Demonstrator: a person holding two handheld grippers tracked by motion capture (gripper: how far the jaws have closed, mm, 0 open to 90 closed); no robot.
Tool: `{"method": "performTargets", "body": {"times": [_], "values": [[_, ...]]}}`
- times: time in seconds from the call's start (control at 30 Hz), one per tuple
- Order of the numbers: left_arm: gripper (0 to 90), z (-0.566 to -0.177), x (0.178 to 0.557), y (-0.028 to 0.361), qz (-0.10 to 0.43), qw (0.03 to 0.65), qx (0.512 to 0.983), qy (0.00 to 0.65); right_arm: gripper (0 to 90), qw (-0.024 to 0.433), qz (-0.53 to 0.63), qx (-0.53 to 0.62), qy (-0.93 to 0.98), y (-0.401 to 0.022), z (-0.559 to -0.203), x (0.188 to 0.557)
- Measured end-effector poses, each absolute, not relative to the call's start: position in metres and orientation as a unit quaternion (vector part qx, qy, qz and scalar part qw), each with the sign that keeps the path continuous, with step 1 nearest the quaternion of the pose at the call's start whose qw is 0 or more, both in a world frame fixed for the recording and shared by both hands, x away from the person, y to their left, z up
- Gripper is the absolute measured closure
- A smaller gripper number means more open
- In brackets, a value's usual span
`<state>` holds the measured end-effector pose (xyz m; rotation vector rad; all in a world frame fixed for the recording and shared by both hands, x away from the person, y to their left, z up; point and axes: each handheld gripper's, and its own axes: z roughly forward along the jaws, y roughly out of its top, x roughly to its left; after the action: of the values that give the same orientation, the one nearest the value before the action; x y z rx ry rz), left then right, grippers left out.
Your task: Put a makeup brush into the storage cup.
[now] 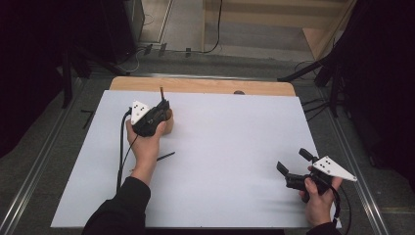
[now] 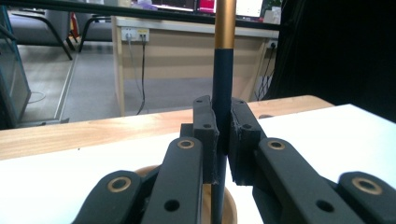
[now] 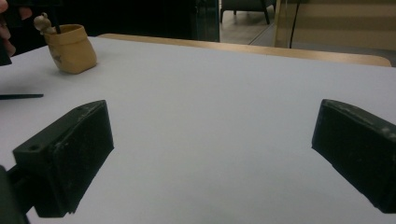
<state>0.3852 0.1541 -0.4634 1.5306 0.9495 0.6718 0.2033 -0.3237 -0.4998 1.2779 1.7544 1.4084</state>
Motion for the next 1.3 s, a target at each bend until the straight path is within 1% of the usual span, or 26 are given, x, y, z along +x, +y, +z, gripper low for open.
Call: {"method": "performTargets", "body": {"times": [0.27, 0.33, 0.7, 0.73, 0.87, 0.93, 0.97, 1.03, 1.13, 1.2, 1.23, 1.3], "values": [[83.2, -0.467, 0.382, 0.153, 0.301, 0.558, 0.664, 0.396, 0.0, 0.273, 0.523, 0.473, 0.654, -0.323, -0.5, 0.204], [81.7, -0.467, 0.381, 0.153, 0.296, 0.562, 0.663, 0.395, 0.0, 0.272, 0.523, 0.473, 0.654, -0.323, -0.5, 0.204], [61.7, -0.459, 0.373, 0.163, 0.285, 0.576, 0.655, 0.399, 0.0, 0.273, 0.521, 0.474, 0.656, -0.323, -0.501, 0.204], [60.8, -0.457, 0.372, 0.164, 0.282, 0.576, 0.655, 0.398, 0.0, 0.273, 0.521, 0.474, 0.656, -0.323, -0.501, 0.204], [52.3, -0.452, 0.366, 0.174, 0.262, 0.588, 0.65, 0.405, 0.0, 0.272, 0.52, 0.474, 0.656, -0.322, -0.501, 0.204], [52.2, -0.449, 0.361, 0.18, 0.253, 0.586, 0.651, 0.411, 0.0, 0.272, 0.52, 0.474, 0.656, -0.322, -0.501, 0.204], [50.7, -0.448, 0.359, 0.183, 0.25, 0.59, 0.65, 0.408, 0.0, 0.272, 0.521, 0.474, 0.656, -0.322, -0.501, 0.204], [46.2, -0.446, 0.355, 0.189, 0.244, 0.597, 0.648, 0.406, 0.0, 0.273, 0.521, 0.474, 0.656, -0.322, -0.501, 0.204], [36.9, -0.444, 0.347, 0.197, 0.232, 0.605, 0.65, 0.396, 0.0, 0.273, 0.521, 0.473, 0.656, -0.322, -0.501, 0.204], [29.5, -0.443, 0.344, 0.2, 0.228, 0.605, 0.656, 0.389, 0.0, 0.273, 0.522, 0.473, 0.655, -0.322, -0.501, 0.204], [23.4, -0.443, 0.342, 0.202, 0.223, 0.606, 0.661, 0.384, 0.0, 0.273, 0.521, 0.473, 0.655, -0.322, -0.501, 0.204], [15.5, -0.443, 0.337, 0.206, 0.216, 0.607, 0.667, 0.375, 0.0, 0.274, 0.522, 0.472, 0.656, -0.322, -0.501, 0.204]]}}
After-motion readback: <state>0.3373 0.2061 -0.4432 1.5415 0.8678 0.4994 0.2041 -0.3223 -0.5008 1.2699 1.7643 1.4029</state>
